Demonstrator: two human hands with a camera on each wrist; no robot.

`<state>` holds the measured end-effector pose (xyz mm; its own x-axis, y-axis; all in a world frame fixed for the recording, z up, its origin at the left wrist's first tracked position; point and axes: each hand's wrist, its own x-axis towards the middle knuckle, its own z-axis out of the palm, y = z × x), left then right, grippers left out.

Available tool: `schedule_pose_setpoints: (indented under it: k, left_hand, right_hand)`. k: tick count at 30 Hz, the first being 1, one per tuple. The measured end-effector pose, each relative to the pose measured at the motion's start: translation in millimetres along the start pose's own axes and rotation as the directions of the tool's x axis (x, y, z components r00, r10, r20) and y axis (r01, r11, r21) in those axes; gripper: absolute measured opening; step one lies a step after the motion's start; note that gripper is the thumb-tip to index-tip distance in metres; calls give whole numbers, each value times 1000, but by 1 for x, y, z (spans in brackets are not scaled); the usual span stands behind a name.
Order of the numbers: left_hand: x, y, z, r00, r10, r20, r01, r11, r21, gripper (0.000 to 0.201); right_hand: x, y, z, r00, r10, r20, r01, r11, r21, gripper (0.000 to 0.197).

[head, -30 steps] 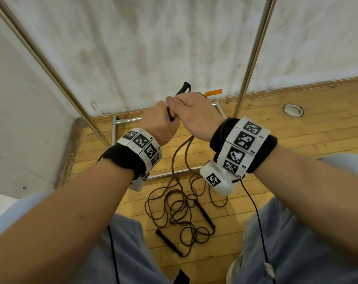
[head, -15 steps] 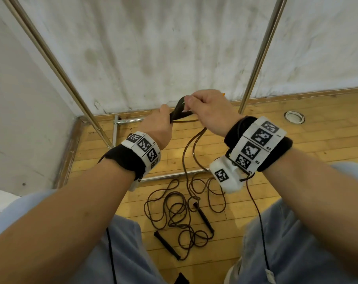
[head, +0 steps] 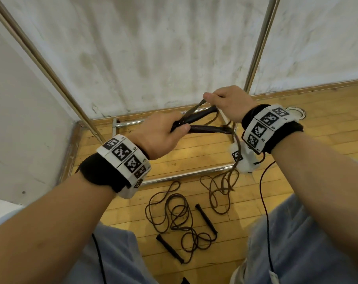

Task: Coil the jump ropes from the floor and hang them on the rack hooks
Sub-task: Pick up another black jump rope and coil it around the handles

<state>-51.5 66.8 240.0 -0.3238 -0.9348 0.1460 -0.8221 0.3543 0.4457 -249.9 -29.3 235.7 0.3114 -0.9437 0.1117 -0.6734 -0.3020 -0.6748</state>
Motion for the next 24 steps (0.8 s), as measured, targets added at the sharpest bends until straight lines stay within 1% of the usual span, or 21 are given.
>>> schedule_pose_setpoints:
  k: [1,3,5,6,7,8,10,11,12,13,14,15,16,17,19,21,22,24]
  left_hand:
    - [0,2,-4,999,8,-38,-10,999,-37,20]
    - [0,6,-9,992,-25,-123,7,990,-138,27]
    - [3,7,-11,978,-73,-198,34,980,-195,28]
    - [5,5,-13,973,-79,-218,39,983,-182,25]
    - [6,3,-16,974,-76,-214,47,989,-140,23]
    - [6,-2,-19,980,-70,-184,58,996,-70,21]
    - [5,-11,-25,996,-57,-70,63,995,82,20]
    - [3,-14,-26,998,-55,-16,56,991,120,20]
    - [2,-15,-28,999,-51,17,49,992,120,21]
    - [1,-15,-29,999,-43,28,41,995,86,23]
    - [0,-12,-31,999,-34,13,33,999,16,26]
    - [1,-8,-32,999,-31,-33,29,997,-72,29]
    - [2,-4,-32,994,-43,-104,27,988,-151,30]
    - [4,0,-32,979,-74,-189,34,977,-209,30]
    - [9,2,-31,927,-188,-324,83,946,-312,29]
    - [15,-1,-30,873,-322,-366,149,892,-428,22]
    - [17,-4,-29,855,-361,-372,168,872,-459,19]
    - [20,-10,-27,841,-367,-396,167,874,-456,16]
  right_hand:
    - [2,1,3,999,37,39,-39,997,62,46]
    - [2,1,10,989,92,114,-114,973,202,38]
    - [1,-1,15,987,54,155,-91,965,245,40]
    - [1,0,16,987,32,155,-69,968,241,43]
    - [1,0,16,988,22,153,-55,976,212,46]
    - [0,0,15,989,15,145,-37,988,151,49]
    - [0,3,12,994,-10,112,11,1000,-15,51]
    - [0,4,11,995,-24,94,31,996,-80,52]
    - [0,5,11,996,-42,80,50,992,-113,53]
    - [-1,5,11,996,-48,79,57,991,-118,55]
    - [-1,3,13,995,-43,95,53,993,-102,58]
    - [-4,0,17,992,-32,122,44,995,-94,62]
    - [-6,-4,23,988,-28,151,42,995,-91,65]
    - [-9,-7,32,986,-32,165,46,996,-76,62]
    - [-16,-16,49,987,-13,162,6,999,44,57]
    - [-22,-25,62,982,5,191,-34,988,148,54]
    - [-25,-29,67,977,0,215,-38,984,172,54]
    - [-33,-40,74,962,-10,273,-58,969,241,57]
